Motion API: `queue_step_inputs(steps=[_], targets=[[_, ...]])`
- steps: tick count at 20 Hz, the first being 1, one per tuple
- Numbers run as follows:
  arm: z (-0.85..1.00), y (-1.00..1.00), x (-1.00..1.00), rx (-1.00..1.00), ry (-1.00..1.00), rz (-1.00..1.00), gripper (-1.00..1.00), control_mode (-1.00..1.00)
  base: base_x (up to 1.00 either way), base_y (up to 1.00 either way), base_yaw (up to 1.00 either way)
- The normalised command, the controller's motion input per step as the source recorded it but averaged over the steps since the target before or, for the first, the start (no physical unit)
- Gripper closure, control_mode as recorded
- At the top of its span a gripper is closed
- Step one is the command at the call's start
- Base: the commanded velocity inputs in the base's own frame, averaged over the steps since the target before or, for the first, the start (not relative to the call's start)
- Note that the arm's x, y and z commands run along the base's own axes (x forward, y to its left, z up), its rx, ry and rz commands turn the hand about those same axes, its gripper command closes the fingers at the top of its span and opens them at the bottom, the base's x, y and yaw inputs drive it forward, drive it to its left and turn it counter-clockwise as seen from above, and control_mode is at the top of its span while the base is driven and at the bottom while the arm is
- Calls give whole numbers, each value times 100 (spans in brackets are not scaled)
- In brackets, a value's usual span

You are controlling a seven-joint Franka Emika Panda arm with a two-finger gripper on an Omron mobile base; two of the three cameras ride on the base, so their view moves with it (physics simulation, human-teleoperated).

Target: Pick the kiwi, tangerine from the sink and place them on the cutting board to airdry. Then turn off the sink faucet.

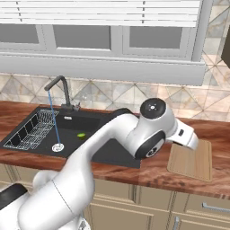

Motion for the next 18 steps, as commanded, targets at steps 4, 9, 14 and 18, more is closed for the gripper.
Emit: queue_step_inputs(steps=[4, 9, 14, 18], targets=[[-21, -21, 30, 0, 5, 7, 100, -100, 0, 0, 0], [-29, -6, 32, 0, 8, 6, 100, -100, 0, 0, 0], [-42, 0, 29, 0, 9, 0, 100, -100, 0, 0, 0], [-35, 0, 22, 0, 1, 0, 100, -100, 0, 0, 0]])
